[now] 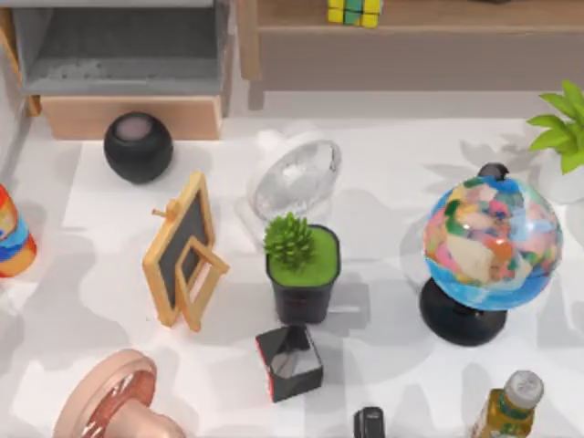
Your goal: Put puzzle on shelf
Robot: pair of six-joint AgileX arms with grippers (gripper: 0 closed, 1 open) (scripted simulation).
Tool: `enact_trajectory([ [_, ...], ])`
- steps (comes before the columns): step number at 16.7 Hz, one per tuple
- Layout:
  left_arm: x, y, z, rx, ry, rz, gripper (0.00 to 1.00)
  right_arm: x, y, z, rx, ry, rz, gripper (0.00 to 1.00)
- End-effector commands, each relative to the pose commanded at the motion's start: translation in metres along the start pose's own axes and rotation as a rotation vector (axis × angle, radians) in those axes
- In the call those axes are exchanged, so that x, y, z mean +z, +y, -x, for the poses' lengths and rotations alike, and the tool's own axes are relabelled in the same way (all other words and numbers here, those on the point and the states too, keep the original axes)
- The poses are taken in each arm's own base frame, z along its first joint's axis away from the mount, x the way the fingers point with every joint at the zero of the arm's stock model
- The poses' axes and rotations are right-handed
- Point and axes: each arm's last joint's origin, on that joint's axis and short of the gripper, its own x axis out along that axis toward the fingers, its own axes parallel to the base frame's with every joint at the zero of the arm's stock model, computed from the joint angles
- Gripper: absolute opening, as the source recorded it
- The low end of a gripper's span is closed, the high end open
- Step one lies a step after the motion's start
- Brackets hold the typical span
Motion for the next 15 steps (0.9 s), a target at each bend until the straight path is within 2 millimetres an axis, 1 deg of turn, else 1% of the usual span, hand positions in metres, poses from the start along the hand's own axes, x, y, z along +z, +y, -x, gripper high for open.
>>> enact_trajectory([
  [1, -0.007, -0.008, 0.012, -0.044, 0.010, -0.019, 1.00, 0.000, 0.000, 0.000, 0.000, 0.000, 0.000, 1.00],
  [3, -0.012, -0.026, 0.030, -0.129, 0.005, -0.026, 1.00, 0.000, 0.000, 0.000, 0.000, 0.000, 0.000, 1.00],
  [5, -0.011, -0.044, 0.039, -0.203, -0.024, -0.009, 1.00, 0.000, 0.000, 0.000, 0.000, 0.000, 0.000, 1.00],
  [7, -0.008, -0.056, 0.042, -0.246, -0.053, 0.010, 1.00, 0.000, 0.000, 0.000, 0.000, 0.000, 0.000, 1.00],
  [8, -0.007, -0.059, 0.042, -0.256, -0.060, 0.015, 1.00, 0.000, 0.000, 0.000, 0.000, 0.000, 0.000, 1.00],
  [12, -0.007, -0.059, 0.042, -0.256, -0.060, 0.015, 1.00, 0.000, 0.000, 0.000, 0.000, 0.000, 0.000, 1.00],
  [15, -0.007, -0.060, 0.038, -0.255, -0.059, 0.015, 1.00, 0.000, 0.000, 0.000, 0.000, 0.000, 0.000, 1.00],
])
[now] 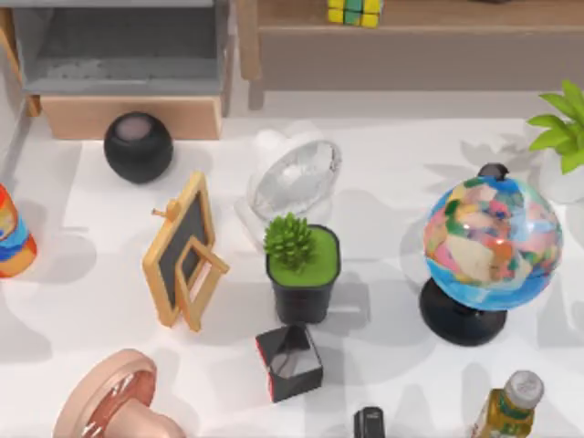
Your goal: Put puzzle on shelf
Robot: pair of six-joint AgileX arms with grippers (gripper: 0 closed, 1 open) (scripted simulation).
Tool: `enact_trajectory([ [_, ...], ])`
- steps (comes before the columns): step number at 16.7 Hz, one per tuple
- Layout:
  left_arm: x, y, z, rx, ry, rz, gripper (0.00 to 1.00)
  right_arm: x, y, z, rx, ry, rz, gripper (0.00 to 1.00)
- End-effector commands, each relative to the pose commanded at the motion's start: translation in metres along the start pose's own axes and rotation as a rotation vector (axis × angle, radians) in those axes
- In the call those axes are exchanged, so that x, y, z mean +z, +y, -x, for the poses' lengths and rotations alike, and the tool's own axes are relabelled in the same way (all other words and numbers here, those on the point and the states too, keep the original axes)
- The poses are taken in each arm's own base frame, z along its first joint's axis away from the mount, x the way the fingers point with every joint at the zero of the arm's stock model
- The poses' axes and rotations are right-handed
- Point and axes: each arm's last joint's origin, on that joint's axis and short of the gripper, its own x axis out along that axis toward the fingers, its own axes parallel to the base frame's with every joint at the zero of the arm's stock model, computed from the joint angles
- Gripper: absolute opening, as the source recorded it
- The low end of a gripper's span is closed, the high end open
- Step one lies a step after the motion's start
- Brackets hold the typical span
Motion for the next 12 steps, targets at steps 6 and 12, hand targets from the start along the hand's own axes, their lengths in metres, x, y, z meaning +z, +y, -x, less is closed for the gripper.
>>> enact_trajectory([
  [6, 0.001, 0.000, -0.020, -0.001, -0.001, 0.000, 1.00, 0.000, 0.000, 0.000, 0.000, 0.000, 0.000, 1.00],
  [12, 0.001, 0.000, -0.020, -0.001, -0.001, 0.000, 0.70, 0.000, 0.000, 0.000, 0.000, 0.000, 0.000, 1.00],
])
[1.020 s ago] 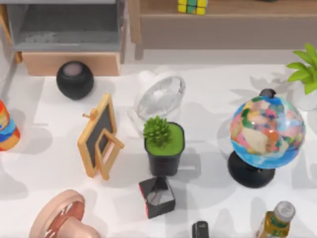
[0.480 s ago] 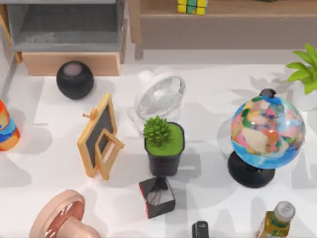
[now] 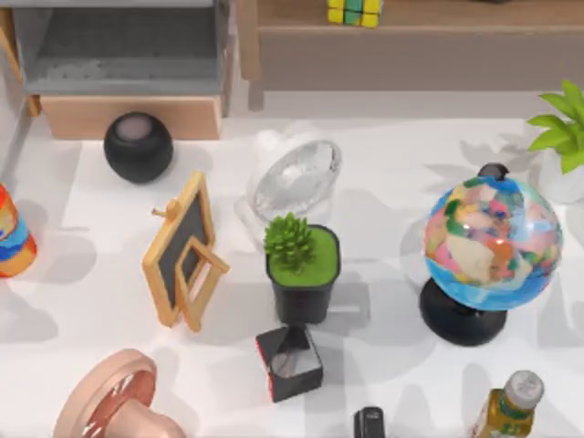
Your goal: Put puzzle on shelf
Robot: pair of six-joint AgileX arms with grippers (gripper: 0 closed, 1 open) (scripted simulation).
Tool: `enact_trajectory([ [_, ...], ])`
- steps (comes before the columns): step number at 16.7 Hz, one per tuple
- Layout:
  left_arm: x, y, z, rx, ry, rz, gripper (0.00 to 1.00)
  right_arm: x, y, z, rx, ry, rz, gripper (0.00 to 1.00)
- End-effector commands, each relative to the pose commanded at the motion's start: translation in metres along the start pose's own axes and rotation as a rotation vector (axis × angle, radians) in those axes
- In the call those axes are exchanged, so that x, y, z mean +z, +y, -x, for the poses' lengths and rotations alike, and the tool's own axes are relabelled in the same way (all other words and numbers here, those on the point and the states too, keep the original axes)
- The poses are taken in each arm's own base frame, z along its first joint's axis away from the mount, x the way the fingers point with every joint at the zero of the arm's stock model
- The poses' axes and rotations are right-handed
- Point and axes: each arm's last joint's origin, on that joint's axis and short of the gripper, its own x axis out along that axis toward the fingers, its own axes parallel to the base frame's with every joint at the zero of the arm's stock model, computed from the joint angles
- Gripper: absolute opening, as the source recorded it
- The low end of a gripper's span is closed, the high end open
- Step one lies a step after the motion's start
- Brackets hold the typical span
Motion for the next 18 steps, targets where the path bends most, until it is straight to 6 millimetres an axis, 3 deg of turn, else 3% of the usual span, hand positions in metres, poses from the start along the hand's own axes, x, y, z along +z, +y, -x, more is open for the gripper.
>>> enact_trajectory([
  [9, 0.0000, 0.0000, 0.0000, 0.000, 0.000, 0.000, 0.02, 0.0000, 0.0000, 0.0000, 0.000, 0.000, 0.000, 1.00],
  [18, -0.0004, -0.0039, 0.0007, -0.016, 0.002, 0.016, 0.00, 0.0000, 0.0000, 0.0000, 0.000, 0.000, 0.000, 1.00],
])
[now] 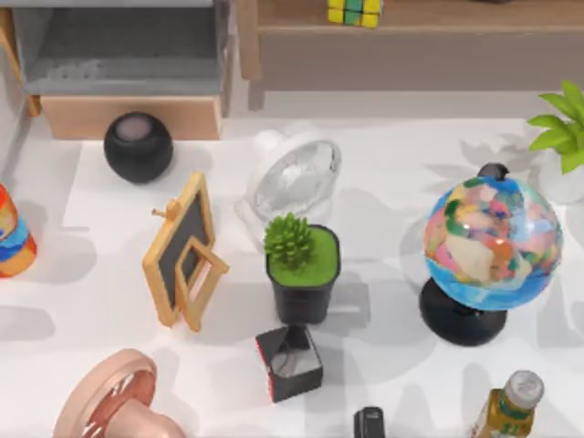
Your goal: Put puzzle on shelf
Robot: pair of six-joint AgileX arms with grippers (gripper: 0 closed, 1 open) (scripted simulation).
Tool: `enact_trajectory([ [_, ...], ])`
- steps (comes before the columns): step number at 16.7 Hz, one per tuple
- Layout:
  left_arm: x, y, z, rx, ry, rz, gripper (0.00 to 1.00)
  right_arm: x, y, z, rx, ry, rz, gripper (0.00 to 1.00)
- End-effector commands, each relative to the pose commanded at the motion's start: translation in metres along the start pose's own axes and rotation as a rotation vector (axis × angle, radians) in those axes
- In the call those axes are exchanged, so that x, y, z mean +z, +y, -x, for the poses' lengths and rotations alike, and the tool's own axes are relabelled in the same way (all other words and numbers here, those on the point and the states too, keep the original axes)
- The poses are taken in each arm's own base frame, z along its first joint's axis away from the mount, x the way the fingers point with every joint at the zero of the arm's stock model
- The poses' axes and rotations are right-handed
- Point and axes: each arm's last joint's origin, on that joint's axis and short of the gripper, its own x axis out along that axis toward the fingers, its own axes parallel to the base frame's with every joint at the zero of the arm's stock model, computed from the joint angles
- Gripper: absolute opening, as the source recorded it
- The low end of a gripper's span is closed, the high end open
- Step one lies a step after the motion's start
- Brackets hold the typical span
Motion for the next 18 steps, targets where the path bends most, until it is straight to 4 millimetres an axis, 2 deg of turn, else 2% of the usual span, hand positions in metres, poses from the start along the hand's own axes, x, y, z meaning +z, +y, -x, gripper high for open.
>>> enact_trajectory([
  [3, -0.001, -0.001, -0.010, -0.005, 0.002, 0.002, 0.00, 0.000, 0.000, 0.000, 0.000, 0.000, 0.000, 1.00],
  [9, -0.001, 0.001, -0.060, 0.001, 0.002, -0.001, 0.00, 0.000, 0.000, 0.000, 0.000, 0.000, 0.000, 1.00],
  [14, -0.001, 0.000, -0.062, -0.007, 0.005, 0.006, 0.00, 0.000, 0.000, 0.000, 0.000, 0.000, 0.000, 1.00],
  [18, -0.003, -0.001, -0.084, -0.010, 0.004, 0.006, 0.00, 0.000, 0.000, 0.000, 0.000, 0.000, 0.000, 1.00],
])
